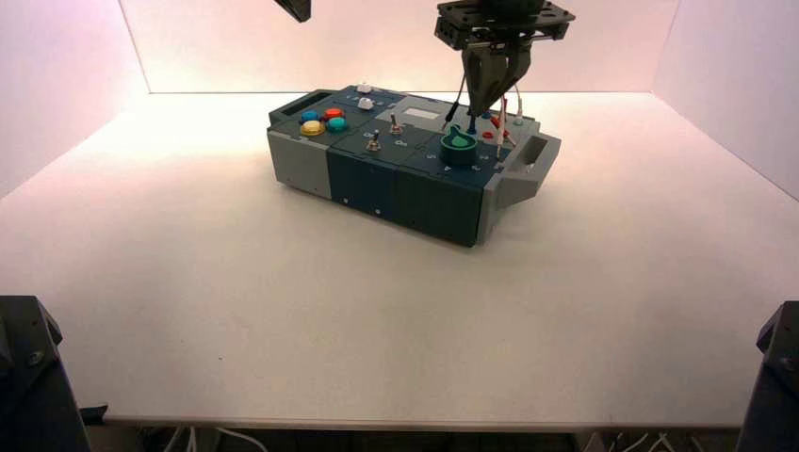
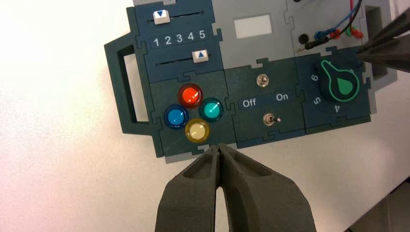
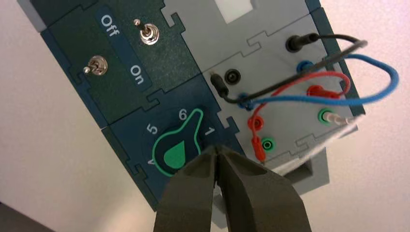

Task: Turn the knob to position 4.

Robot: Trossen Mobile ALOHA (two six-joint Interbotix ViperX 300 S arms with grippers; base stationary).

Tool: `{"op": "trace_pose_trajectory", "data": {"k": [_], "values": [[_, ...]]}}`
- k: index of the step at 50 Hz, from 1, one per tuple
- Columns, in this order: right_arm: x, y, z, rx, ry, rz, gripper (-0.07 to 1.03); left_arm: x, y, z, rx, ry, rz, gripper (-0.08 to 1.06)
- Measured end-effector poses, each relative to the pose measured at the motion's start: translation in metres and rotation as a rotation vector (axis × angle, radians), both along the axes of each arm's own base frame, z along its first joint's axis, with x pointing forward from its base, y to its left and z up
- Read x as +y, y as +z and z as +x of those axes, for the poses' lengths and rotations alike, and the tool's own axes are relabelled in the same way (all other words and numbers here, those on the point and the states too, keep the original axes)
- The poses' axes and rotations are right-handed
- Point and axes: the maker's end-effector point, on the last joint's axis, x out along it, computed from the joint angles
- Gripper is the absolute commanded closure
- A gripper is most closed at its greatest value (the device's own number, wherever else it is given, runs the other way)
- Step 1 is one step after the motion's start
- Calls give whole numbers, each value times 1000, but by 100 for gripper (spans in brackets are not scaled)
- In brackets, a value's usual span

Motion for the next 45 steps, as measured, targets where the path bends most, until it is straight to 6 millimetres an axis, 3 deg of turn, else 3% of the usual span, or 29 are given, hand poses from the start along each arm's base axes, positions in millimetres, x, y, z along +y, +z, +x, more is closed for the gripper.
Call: {"op": "trace_pose_trajectory", "data": {"k": [19, 45], "values": [[1, -9, 10, -2, 18, -29, 98, 8, -9, -25, 38, 2, 10, 100], [6, -17, 18, 5, 29, -35, 98, 16, 4, -48, 11, 13, -5, 100]]}}
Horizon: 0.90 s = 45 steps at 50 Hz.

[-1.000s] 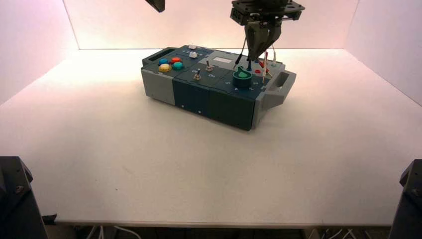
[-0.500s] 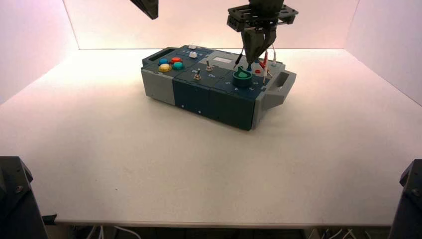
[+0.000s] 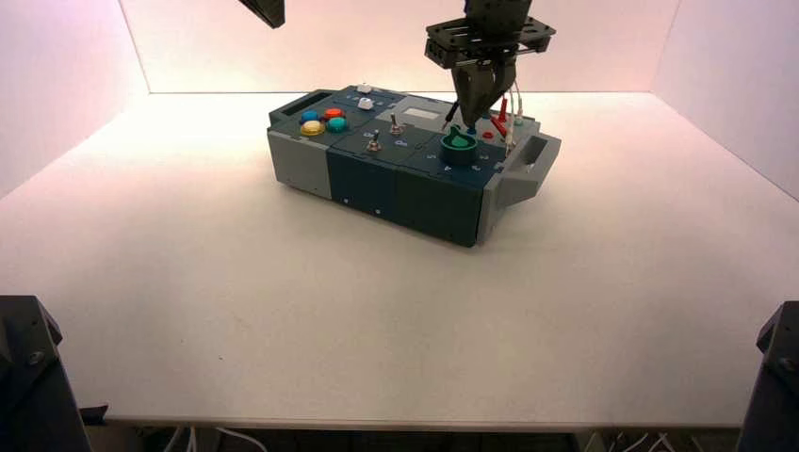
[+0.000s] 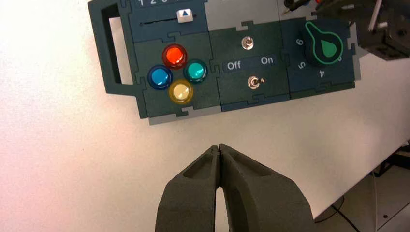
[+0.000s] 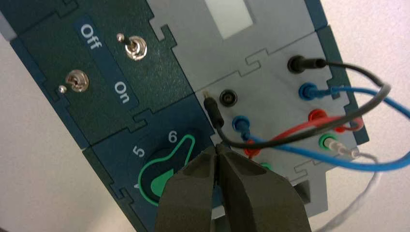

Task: Turn the knob to position 4.

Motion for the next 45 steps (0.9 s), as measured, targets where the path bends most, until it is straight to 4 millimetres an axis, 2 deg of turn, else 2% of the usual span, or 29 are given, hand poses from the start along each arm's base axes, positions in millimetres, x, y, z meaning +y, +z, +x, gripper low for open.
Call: {"op": "trace_pose_trajectory", "data": {"k": [28, 45], "values": [[10, -4, 10, 4, -1, 10, 98, 3, 8, -10, -14, -1, -6, 100], [21, -3, 7, 13, 12, 21, 98, 4, 9, -13, -14, -3, -7, 100]]}}
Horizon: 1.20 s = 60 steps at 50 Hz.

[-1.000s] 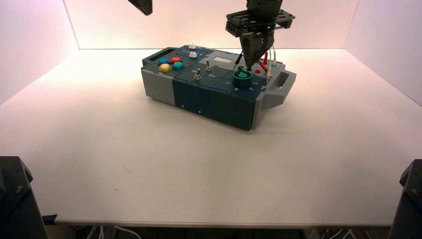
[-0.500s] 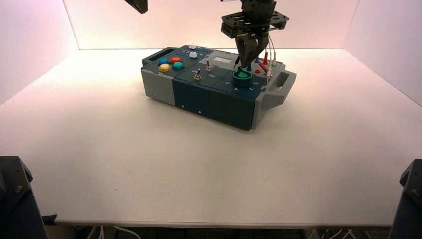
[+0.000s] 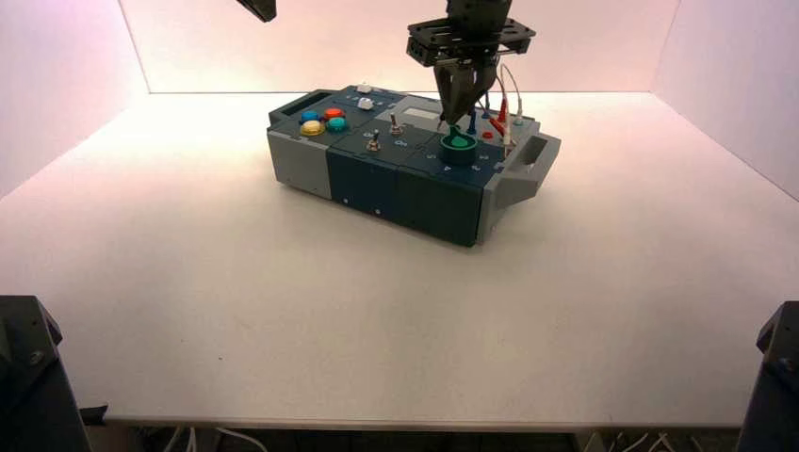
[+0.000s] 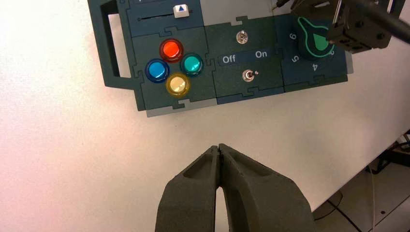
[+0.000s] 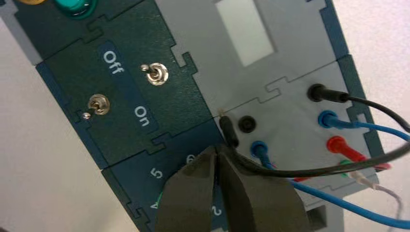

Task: Turn the knob to position 4.

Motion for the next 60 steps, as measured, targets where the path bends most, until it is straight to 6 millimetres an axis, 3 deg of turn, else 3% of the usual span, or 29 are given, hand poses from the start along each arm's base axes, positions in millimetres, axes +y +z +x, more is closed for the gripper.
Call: {"op": "trace_pose_trajectory", "data": {"k": [41, 60], "values": [[-18, 1, 1, -51, 77, -104, 98, 1, 4, -1, -11, -3, -3, 100], [-29, -4, -13, -19, 90, -142, 98, 1, 7, -2, -20, -3, -6, 100]]}}
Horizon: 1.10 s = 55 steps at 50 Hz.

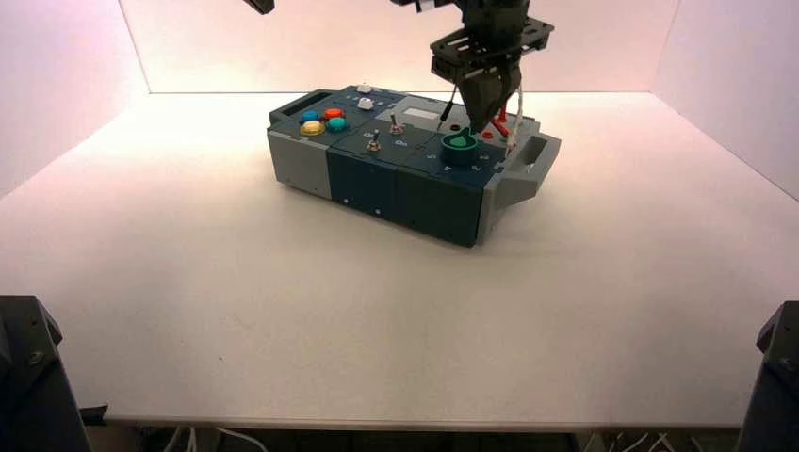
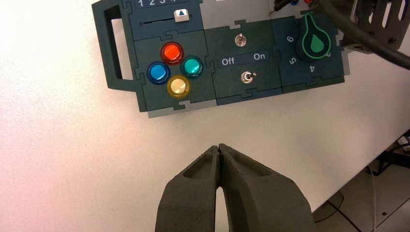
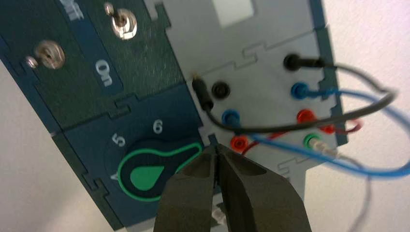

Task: Turn the knob to position 4.

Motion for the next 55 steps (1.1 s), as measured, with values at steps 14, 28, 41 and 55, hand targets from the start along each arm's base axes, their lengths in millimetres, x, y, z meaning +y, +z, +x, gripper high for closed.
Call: {"op": "trace_pose_trajectory", "data": {"k": [14, 28, 41, 55], "values": [[-4, -5, -7, 18, -2, -8, 98, 0, -1, 0, 1, 0, 1, 100], [1, -4, -8, 21, -7, 8, 98, 0, 0, 0, 0, 0, 0, 100], [13, 1, -7, 6, 12, 22, 98, 0, 0, 0, 0, 1, 0, 100], [26, 5, -6, -4, 27, 43, 98, 0, 0, 0, 0, 1, 0, 100]]}}
